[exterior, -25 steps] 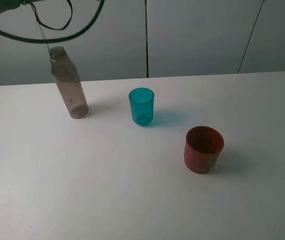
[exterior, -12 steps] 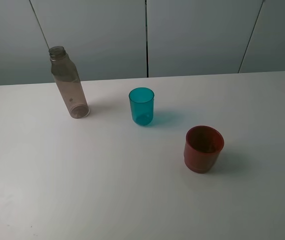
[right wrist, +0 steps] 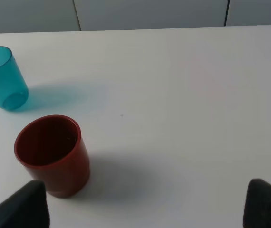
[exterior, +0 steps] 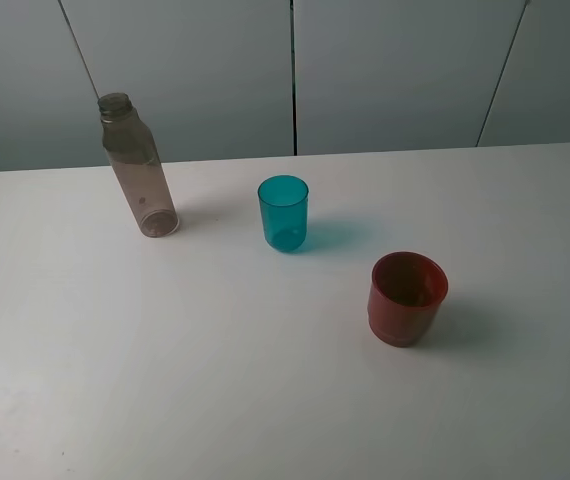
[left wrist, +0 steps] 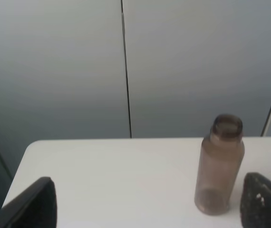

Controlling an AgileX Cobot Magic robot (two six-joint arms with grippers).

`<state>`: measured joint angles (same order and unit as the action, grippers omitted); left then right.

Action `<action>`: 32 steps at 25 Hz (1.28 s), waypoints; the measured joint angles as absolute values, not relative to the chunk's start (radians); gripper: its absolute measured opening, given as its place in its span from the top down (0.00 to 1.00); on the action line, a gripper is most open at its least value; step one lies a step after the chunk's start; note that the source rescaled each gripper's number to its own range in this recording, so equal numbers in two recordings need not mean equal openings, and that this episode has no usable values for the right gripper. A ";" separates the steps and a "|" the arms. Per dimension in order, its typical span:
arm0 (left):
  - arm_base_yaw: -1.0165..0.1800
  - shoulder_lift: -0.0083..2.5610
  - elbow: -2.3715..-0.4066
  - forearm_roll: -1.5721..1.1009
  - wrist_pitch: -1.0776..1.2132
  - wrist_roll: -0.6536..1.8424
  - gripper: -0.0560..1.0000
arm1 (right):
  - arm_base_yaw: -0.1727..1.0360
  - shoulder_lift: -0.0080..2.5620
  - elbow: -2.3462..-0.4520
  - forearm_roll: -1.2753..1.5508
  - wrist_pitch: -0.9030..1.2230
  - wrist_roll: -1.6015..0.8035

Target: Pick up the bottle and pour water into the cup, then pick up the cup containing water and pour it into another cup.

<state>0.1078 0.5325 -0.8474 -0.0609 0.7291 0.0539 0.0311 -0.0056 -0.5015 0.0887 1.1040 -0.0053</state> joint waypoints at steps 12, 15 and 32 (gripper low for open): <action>0.108 0.198 -0.697 -0.089 1.109 0.054 0.06 | 0.031 -0.006 -0.501 0.089 1.104 -0.005; 0.090 0.082 -0.625 -0.091 1.109 0.054 0.06 | 0.031 -0.006 -0.501 0.089 1.104 -0.005; -0.012 0.000 -0.516 0.027 1.098 -0.017 0.06 | 0.031 -0.006 -0.501 0.089 1.104 0.000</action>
<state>-0.0123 -0.0004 -0.5160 0.0268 1.0984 -0.0166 0.0311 -0.0056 -0.5015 0.0887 1.1040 0.0000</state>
